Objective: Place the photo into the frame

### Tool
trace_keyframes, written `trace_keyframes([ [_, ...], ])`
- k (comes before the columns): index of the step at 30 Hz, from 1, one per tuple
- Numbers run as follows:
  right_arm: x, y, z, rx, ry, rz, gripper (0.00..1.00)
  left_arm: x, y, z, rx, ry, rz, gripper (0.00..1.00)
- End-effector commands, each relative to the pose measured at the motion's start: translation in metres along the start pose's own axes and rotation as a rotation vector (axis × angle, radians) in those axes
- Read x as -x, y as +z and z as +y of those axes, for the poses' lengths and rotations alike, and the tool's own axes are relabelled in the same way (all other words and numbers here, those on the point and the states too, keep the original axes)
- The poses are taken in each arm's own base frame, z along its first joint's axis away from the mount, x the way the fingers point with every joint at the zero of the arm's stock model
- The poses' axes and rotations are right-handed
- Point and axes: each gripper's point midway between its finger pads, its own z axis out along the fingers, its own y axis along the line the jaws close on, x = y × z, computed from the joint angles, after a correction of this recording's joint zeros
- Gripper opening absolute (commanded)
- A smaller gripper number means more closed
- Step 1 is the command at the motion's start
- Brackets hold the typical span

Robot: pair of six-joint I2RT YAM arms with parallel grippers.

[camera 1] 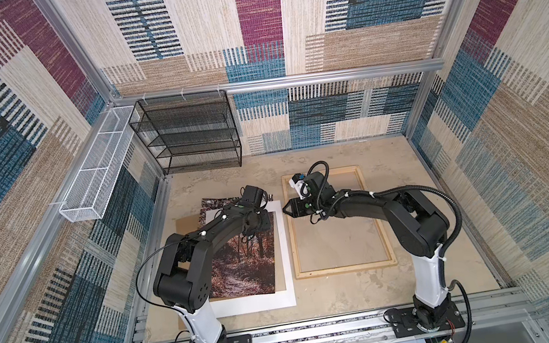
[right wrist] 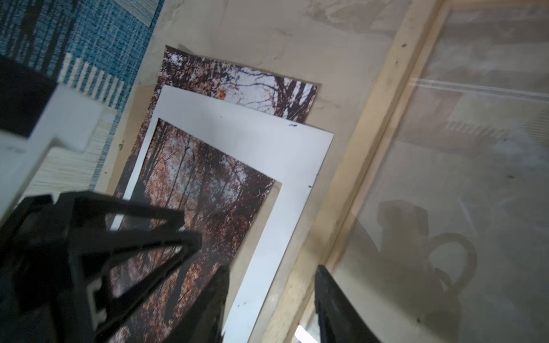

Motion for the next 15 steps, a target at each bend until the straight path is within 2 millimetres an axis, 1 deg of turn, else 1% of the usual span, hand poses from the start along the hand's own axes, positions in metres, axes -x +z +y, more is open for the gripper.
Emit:
trace_keyframes([
  [1,0.000,0.008,-0.020,-0.142,-0.007,0.002,0.43,0.003,0.004,-0.017,-0.039,-0.033,-0.028,0.49],
  [4,-0.002,0.013,-0.022,-0.170,-0.019,0.009,0.40,0.001,0.006,-0.026,-0.055,-0.026,-0.027,0.49],
  [7,0.001,0.010,-0.028,-0.214,-0.022,-0.005,0.39,-0.002,0.008,-0.040,-0.091,-0.011,-0.029,0.48],
  [10,0.009,-0.003,-0.039,-0.275,-0.030,-0.034,0.38,-0.003,0.009,-0.056,-0.146,0.005,-0.030,0.48],
  [15,0.022,-0.031,-0.052,-0.287,-0.008,-0.075,0.37,-0.006,0.014,-0.082,-0.204,0.031,-0.016,0.47],
])
